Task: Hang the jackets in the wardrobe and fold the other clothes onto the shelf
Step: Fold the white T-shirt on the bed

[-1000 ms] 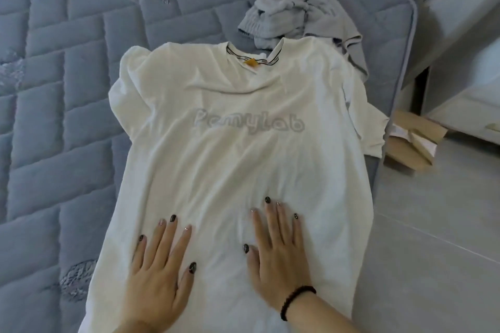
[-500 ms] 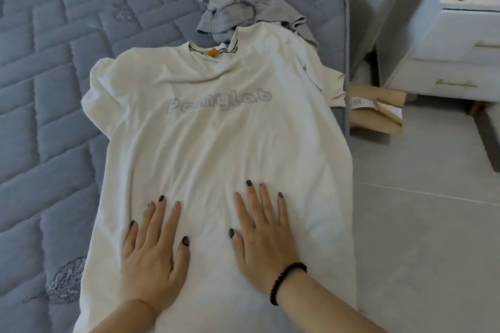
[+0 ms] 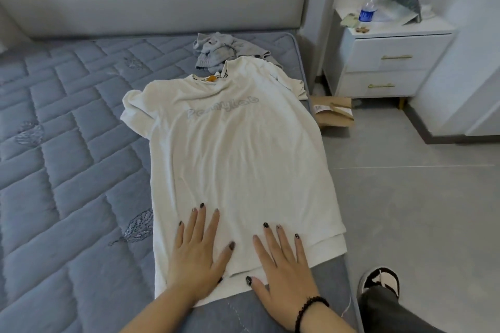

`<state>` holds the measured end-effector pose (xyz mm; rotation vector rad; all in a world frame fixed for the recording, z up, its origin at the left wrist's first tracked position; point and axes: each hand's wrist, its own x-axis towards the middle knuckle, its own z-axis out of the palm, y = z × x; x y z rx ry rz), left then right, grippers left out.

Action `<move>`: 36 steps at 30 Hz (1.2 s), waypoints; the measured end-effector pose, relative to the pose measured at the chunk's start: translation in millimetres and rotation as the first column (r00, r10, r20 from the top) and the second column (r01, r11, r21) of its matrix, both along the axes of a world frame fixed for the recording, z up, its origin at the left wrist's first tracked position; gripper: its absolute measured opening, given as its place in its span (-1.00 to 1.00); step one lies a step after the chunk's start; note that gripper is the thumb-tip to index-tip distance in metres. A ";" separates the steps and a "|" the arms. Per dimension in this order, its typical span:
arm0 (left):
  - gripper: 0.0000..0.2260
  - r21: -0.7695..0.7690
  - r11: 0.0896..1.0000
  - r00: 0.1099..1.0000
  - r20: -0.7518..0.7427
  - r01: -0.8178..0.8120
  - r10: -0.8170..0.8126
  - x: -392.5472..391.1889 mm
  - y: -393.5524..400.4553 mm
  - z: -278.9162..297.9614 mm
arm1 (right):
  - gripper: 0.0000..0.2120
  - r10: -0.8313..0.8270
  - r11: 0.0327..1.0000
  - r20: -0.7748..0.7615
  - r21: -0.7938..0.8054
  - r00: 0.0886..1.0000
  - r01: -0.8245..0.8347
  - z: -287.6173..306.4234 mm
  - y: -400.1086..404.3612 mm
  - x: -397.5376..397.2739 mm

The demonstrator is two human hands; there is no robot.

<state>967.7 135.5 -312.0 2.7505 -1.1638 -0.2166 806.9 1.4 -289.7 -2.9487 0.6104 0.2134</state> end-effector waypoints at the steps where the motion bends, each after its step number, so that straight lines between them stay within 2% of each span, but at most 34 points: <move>1: -0.26 -0.013 0.997 0.997 -0.008 0.074 -0.074 -10.0 16.9 2.7 | -0.33 0.021 1.000 -0.020 -0.007 1.000 -0.021 0.2 2.7 -8.4; 4: -0.20 0.023 0.970 0.968 0.058 0.244 -0.245 -23.1 56.4 9.7 | -0.33 0.106 0.994 -0.015 -0.037 0.994 -0.107 1.7 2.4 -21.4; 7: -0.49 -0.005 0.945 0.929 0.186 0.327 -0.321 -21.4 74.9 20.8 | -0.38 0.052 0.998 0.000 -0.029 0.999 -0.052 13.3 1.8 -14.2; 9: -0.54 -0.003 0.928 0.893 0.272 0.373 -0.358 -14.8 82.5 29.4 | -0.34 0.030 1.000 -0.028 0.010 0.999 -0.030 17.0 2.8 -6.5; 11: -0.64 -0.033 0.912 0.866 0.330 0.408 -0.375 -3.4 93.1 39.2 | -0.28 0.013 1.000 -0.085 -0.020 0.996 -0.015 16.0 -3.7 -1.9; 13: -0.36 -0.022 0.902 0.852 0.340 0.430 -0.398 5.9 105.1 51.3 | -0.30 -0.036 0.998 -0.160 -0.047 0.986 0.029 19.4 -15.5 -2.4; 14: -0.39 -0.045 0.901 0.849 0.357 0.432 -0.389 9.3 113.7 57.1 | -0.34 -0.047 0.997 -0.154 -0.062 0.987 0.038 21.7 -21.7 -2.4; 15: -0.62 -0.040 0.872 0.796 0.430 0.487 -0.425 12.1 121.7 60.6 | -0.41 -0.037 0.998 -0.132 -0.056 0.991 0.030 24.7 -26.4 -2.2; 16: -0.81 -0.041 0.865 0.782 0.451 0.500 -0.430 14.2 130.8 71.4 | -0.48 0.000 0.999 -0.103 -0.048 0.995 -0.005 29.0 -29.4 -1.1; 17: -0.71 -0.055 0.854 0.761 0.485 0.518 -0.430 18.5 139.1 71.4 | -0.55 0.054 0.997 -0.083 -0.050 0.995 -0.058 33.8 -29.3 0.1; 19: -0.63 -0.019 0.870 0.760 0.496 0.494 -0.420 25.9 157.3 76.3 | -0.64 0.164 0.982 -0.095 -0.076 0.982 -0.172 45.5 -20.3 3.9; 21: -0.24 0.072 0.880 0.766 0.463 0.469 -0.446 34.7 177.4 77.5 | -0.67 0.239 0.965 -0.122 -0.080 0.963 -0.250 52.5 -3.2 7.3; 22: -0.19 0.110 0.894 0.792 0.425 0.435 -0.438 37.9 187.2 80.4 | -0.68 0.264 0.958 -0.133 -0.082 0.955 -0.276 54.8 8.3 8.4; 26: -0.18 0.137 0.927 0.876 0.302 0.350 -0.376 47.0 232.1 85.2 | -0.71 0.351 0.928 -0.155 -0.076 0.923 -0.365 54.9 60.3 5.4; 28: -0.16 0.091 0.953 0.921 0.243 0.290 -0.304 43.0 252.8 81.1 | -0.74 0.431 0.896 -0.195 -0.022 0.881 -0.443 48.2 81.2 -1.4; 30: -0.24 0.076 0.969 0.960 0.135 0.236 -0.244 39.9 263.4 79.8 | -0.77 0.482 0.874 -0.188 0.042 0.856 -0.483 40.3 91.3 -11.9; 32: -0.56 0.059 0.969 0.964 0.105 0.240 -0.245 28.7 261.8 82.5 | -0.67 0.406 0.911 -0.065 0.103 0.912 -0.398 33.0 87.9 -25.8; 33: -0.59 0.056 0.960 0.946 0.163 0.273 -0.279 24.9 258.4 78.8 | -0.63 0.330 0.937 0.007 0.122 0.944 -0.329 30.7 82.1 -32.3; 35: -0.36 0.016 0.967 0.937 0.243 0.255 -0.251 15.4 245.8 71.1 | -0.60 0.187 0.974 0.097 0.113 0.978 -0.197 27.0 65.7 -38.9; 36: -0.34 -0.016 0.969 0.934 0.268 0.248 -0.235 9.6 238.5 68.4 | -0.58 0.130 0.985 0.112 0.097 0.985 -0.142 26.5 56.9 -39.6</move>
